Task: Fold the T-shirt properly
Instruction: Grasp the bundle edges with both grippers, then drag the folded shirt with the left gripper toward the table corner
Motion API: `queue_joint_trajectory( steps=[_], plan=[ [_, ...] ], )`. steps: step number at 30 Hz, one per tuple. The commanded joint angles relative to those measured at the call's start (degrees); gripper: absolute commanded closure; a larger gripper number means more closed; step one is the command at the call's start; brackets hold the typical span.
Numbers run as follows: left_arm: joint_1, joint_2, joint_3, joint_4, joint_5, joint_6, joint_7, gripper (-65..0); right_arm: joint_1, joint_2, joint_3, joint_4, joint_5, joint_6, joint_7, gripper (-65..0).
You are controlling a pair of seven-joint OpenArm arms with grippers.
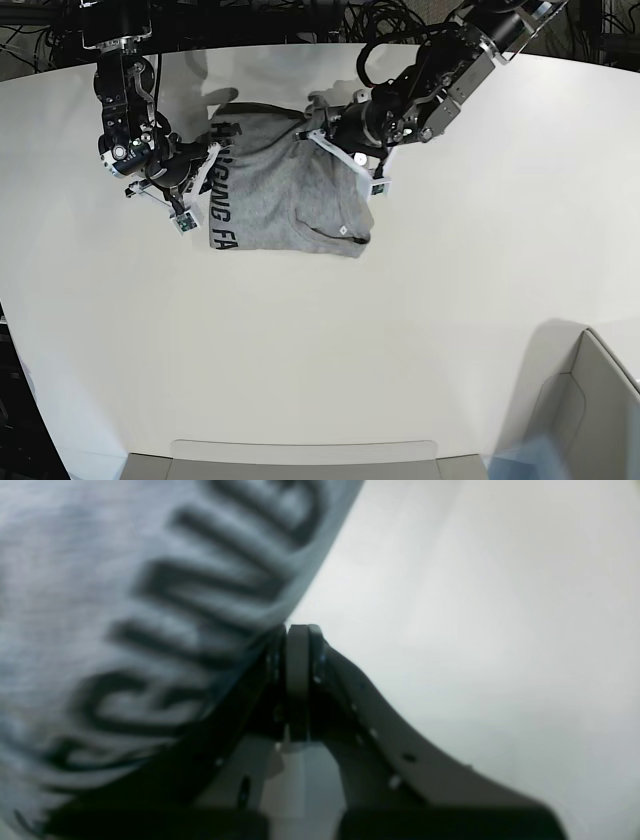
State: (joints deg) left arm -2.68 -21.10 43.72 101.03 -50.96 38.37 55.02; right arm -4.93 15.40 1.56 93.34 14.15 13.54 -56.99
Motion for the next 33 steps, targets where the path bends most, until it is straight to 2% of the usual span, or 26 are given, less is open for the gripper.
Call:
queue_joint_trajectory(
  steps=[1, 6, 12, 16, 20, 22, 27, 30, 33],
  plan=[
    [-0.4, -0.7, -0.5, 1.1, -0.1, 1.6, 0.4, 0.0, 0.8, 0.5, -0.3, 1.1, 0.4, 0.3, 0.9, 0.0],
    [-1.6, -1.1, -0.7, 0.4, 0.0, 1.6, 0.4, 0.0, 0.8, 0.5, -4.2, 1.1, 0.4, 0.3, 0.9, 0.0],
    [-6.9, -2.1, -0.7, -3.0, 0.1, 1.6, 0.5, 0.0, 1.1, 0.3, -13.1, 1.3, 0.7, 0.3, 0.9, 0.0],
    [-13.7, -2.4, -0.3, -9.1, 0.1, 1.6, 0.5, 0.0, 1.2, 0.5, -19.0, 1.4, 0.6, 0.3, 0.9, 0.0],
    [-19.8, -2.2, -0.3, -14.0, 0.1, 1.6, 0.5, 0.0, 0.3, 0.6, -21.3, 2.7, 0.4, 0.3, 0.9, 0.0],
    [-23.2, -2.1, -0.3, -16.6, 0.1, 1.6, -0.1, 0.0, -1.2, 2.1, -20.9, 4.8, 0.5, 0.3, 0.9, 0.0],
    [-30.2, 1.5, -0.3, -23.1, 0.1, 1.6, -0.3, 0.0, -2.9, 5.0, -18.5, 10.1, 0.7, 0.3, 1.0, 0.0],
    [-32.5, 3.3, -0.4, -24.6, 0.1, 1.6, -0.3, 0.0, -3.7, 4.9, -11.6, 11.8, 0.7, 0.3, 1.0, 0.0],
    [-33.0, 3.5, -0.8, -21.5, 0.0, 1.6, -0.7, 0.0, -3.6, 2.9, -2.9, 12.0, 0.5, 0.3, 1.0, 0.0]
  ],
)
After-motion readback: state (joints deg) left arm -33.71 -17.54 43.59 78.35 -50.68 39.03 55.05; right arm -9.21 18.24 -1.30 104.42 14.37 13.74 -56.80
